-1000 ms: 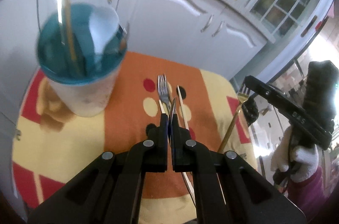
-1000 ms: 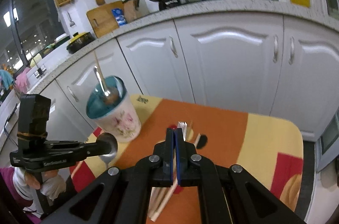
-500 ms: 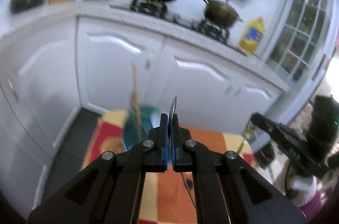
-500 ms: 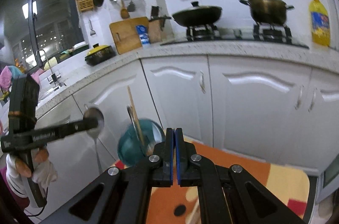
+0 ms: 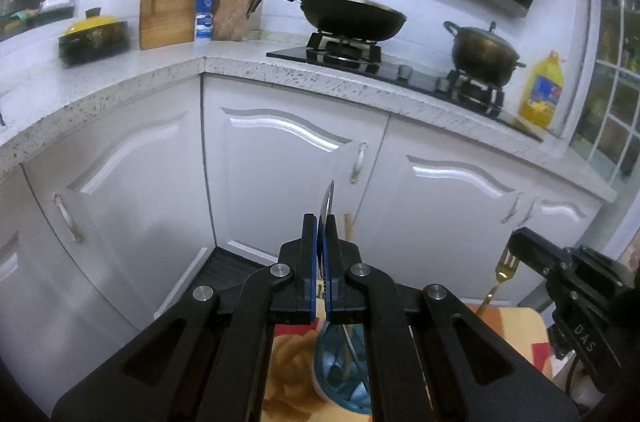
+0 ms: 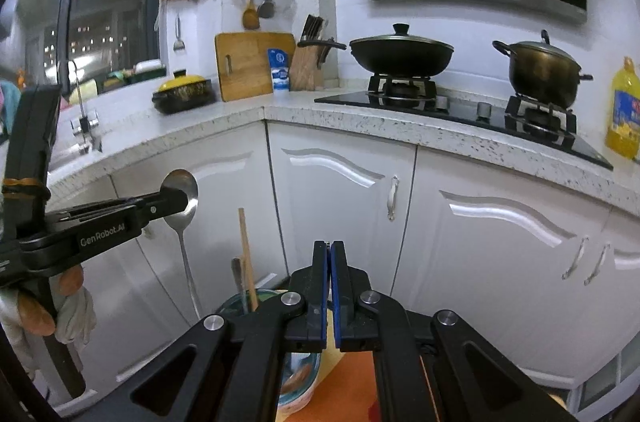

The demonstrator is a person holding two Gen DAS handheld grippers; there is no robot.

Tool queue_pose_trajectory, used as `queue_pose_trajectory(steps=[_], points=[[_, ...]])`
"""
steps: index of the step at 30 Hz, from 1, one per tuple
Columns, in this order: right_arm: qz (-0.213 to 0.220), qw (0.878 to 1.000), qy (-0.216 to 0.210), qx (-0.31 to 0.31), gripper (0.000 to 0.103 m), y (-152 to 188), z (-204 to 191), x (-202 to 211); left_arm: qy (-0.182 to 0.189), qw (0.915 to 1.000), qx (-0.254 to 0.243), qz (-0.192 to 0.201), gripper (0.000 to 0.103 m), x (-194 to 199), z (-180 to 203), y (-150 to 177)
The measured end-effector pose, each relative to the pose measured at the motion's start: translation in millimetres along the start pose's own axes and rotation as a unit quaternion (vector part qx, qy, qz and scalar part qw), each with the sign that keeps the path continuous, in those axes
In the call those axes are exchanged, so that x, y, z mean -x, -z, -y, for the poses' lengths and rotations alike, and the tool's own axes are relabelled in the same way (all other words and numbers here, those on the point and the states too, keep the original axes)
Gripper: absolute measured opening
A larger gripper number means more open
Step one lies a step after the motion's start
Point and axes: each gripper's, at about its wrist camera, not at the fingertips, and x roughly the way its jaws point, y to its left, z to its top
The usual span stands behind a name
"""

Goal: Organize utensils
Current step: 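Lift the spoon and fork and drop them into the floral holder with both tools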

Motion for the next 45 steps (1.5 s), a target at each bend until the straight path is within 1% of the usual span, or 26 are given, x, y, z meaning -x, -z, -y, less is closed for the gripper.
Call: queue_pose_trajectory(steps=[7,12,16,19,24,31,34,36,37,42,44,45], points=[[0.000,1.000,0.018,0.015,0.001,-3,1,-27,-0.021,0.9996,-0.015,0.011,0.001,-13,7,2],[-0.002,0.999,0.031,0.037,0.001,0,-6,-44,-0.036,0.9984,-0.037,0.024,0.001,-18,14,11],[-0.007,0.997,0.042,0.067,0.001,9,-17,-55,-0.038,0.9977,-0.052,0.019,0.001,-22,20,23],[-0.016,0.996,0.043,0.080,0.001,17,-22,-64,-0.041,0.9972,-0.061,0.014,0.001,-26,23,30],[-0.042,0.996,0.026,0.078,0.001,31,-23,-72,-0.038,0.9977,-0.057,0.002,0.001,-30,23,38],[-0.070,0.996,-0.010,0.058,0.002,39,-22,-69,-0.036,0.9977,-0.056,-0.016,0.002,-32,26,54],[-0.095,0.994,-0.032,0.038,0.002,40,-17,-68,-0.036,0.9978,-0.051,-0.023,0.002,-31,25,57],[-0.097,0.994,-0.040,0.018,0.002,40,-12,-64,-0.035,0.9979,-0.046,-0.028,0.002,-31,24,59],[-0.096,0.994,-0.045,0.003,0.005,40,-7,-60,-0.033,0.9980,-0.042,-0.032,0.002,-31,23,60],[-0.089,0.994,-0.048,-0.029,0.009,40,5,-46,-0.030,0.9979,-0.033,-0.047,0.002,-31,22,63],[-0.087,0.995,-0.043,-0.032,0.011,41,8,-42,-0.028,0.9978,-0.033,-0.050,0.006,-30,23,64],[-0.087,0.995,-0.043,-0.036,0.015,41,9,-39,-0.026,0.9978,-0.033,-0.050,0.011,-29,24,64]])
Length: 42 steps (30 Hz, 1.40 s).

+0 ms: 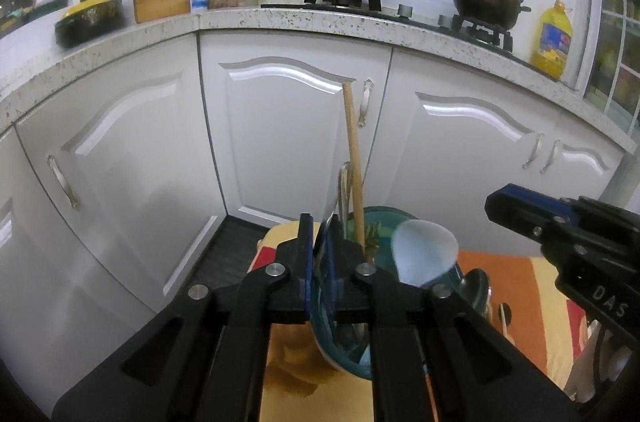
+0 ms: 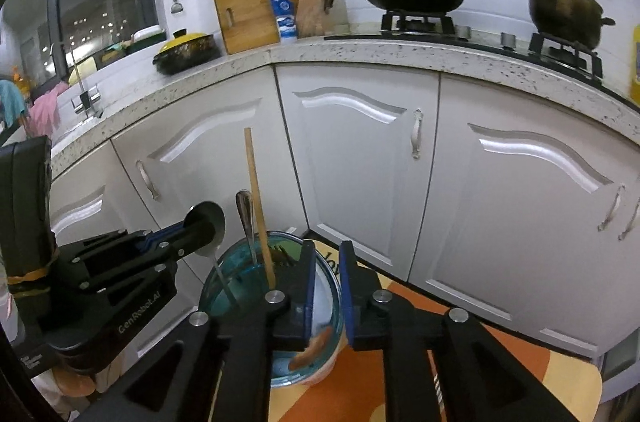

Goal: Organize utensils
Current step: 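Lift the spoon and fork and drop them into the floral holder with both tools, then move both tools back over the remaining fork and chopsticks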

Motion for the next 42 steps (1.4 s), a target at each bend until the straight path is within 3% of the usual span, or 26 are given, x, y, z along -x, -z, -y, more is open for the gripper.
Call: queue_pose_trajectory(steps=[1,4,6,23,42], points=[[0.001,1.000,0.000,-0.005,0.021,1,1,3,0.002,1.0000,0.001,0.000,0.020,1,0,0],[0.007,1.000,-0.002,-0.013,0.024,4,2,11,0.008,0.9999,0.009,0.003,0.042,8,-1,0],[0.011,1.000,0.001,-0.011,0.024,5,0,17,0.011,0.9998,0.014,0.006,0.046,12,-1,0],[0.020,0.999,0.014,-0.035,0.030,33,-3,62,0.028,0.9994,0.010,0.018,0.049,59,16,6],[0.036,0.995,0.064,-0.063,0.037,63,17,121,0.072,0.9968,-0.035,0.004,0.050,91,77,33]])
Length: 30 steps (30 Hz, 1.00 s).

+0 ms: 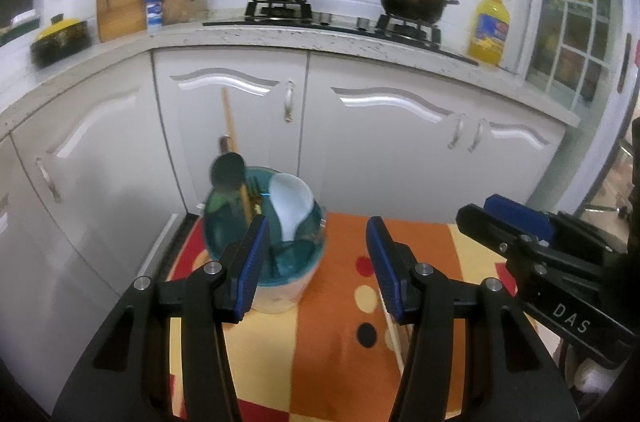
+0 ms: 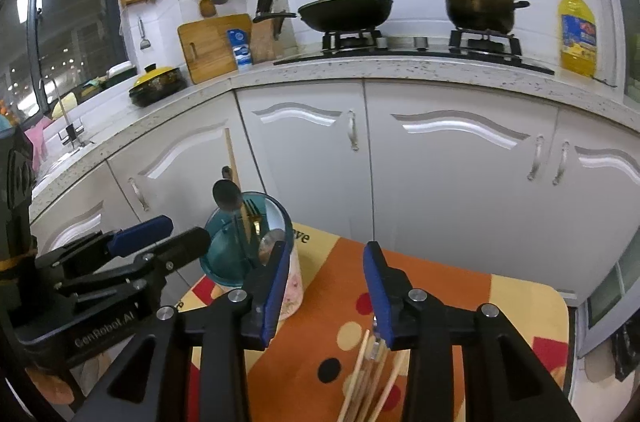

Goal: Organize utensils
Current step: 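Move both tools back over the remaining fork and chopsticks, then lower the right tool onto a wooden chopstick and close it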

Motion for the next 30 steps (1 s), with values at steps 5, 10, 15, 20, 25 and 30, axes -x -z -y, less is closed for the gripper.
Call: queue_pose_trajectory(steps=[5,10,15,20,25,30], points=[[0.000,1.000,0.012,-0.006,0.037,7,7,10,0.011,0.9999,-0.010,-0.006,0.050,-1,16,5],[-0.007,1.000,0.021,-0.015,0.037,14,15,13,0.022,0.9994,-0.022,-0.014,0.050,-3,30,9],[-0.011,0.999,0.027,-0.020,0.037,21,23,17,0.030,0.9990,-0.026,-0.021,0.050,-7,40,12],[-0.017,0.999,0.031,-0.028,0.037,26,29,18,0.034,0.9986,-0.029,-0.027,0.050,-12,44,15],[-0.025,0.999,0.034,-0.034,0.037,30,36,15,0.039,0.9982,-0.025,-0.038,0.050,-19,44,20],[-0.036,0.998,0.038,-0.047,0.037,38,46,10,0.053,0.9965,0.000,-0.065,0.050,-31,31,29]])
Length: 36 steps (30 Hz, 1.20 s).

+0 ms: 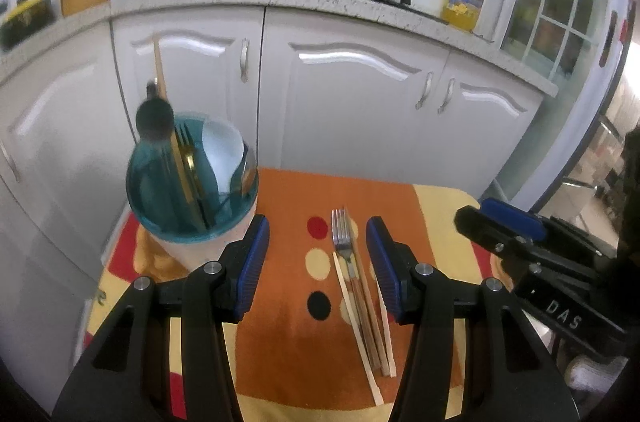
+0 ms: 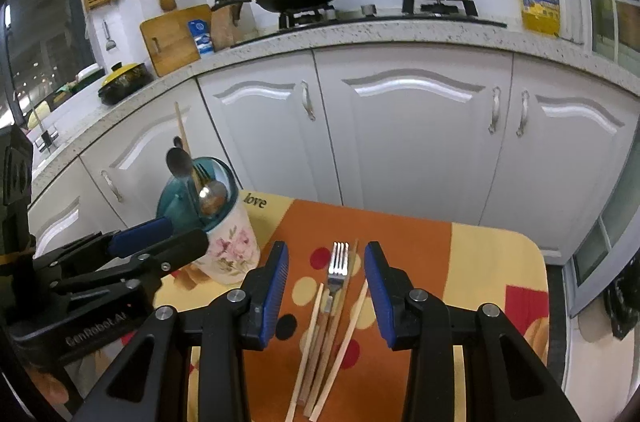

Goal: Organize utensils
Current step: 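Lower the right tool onto a wooden chopstick and close it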

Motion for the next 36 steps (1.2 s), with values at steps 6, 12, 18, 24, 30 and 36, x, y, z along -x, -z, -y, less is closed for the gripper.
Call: queue_pose_trajectory(steps=[6,12,18,24,30,36], points=[[-0.033,0.999,0.000,-0.023,0.037,14,19,-22,0.011,0.9991,0.019,-0.036,0.050,-18,-13,11],[-0.086,0.995,-0.006,-0.044,0.036,39,37,-55,0.029,0.9960,0.031,-0.079,0.050,-43,-16,31],[-0.122,0.991,-0.002,-0.048,0.028,50,48,-87,0.030,0.9920,0.040,-0.116,0.050,-68,-19,43],[-0.146,0.988,-0.003,-0.043,0.025,50,52,-119,0.037,0.9885,0.046,-0.140,0.050,-88,-16,46],[-0.163,0.986,-0.002,-0.032,0.024,45,57,-147,0.034,0.9861,0.053,-0.153,0.050,-110,-13,42],[-0.174,0.985,0.002,-0.023,0.021,40,61,-167,0.037,0.9839,0.053,-0.166,0.050,-128,-7,39]])
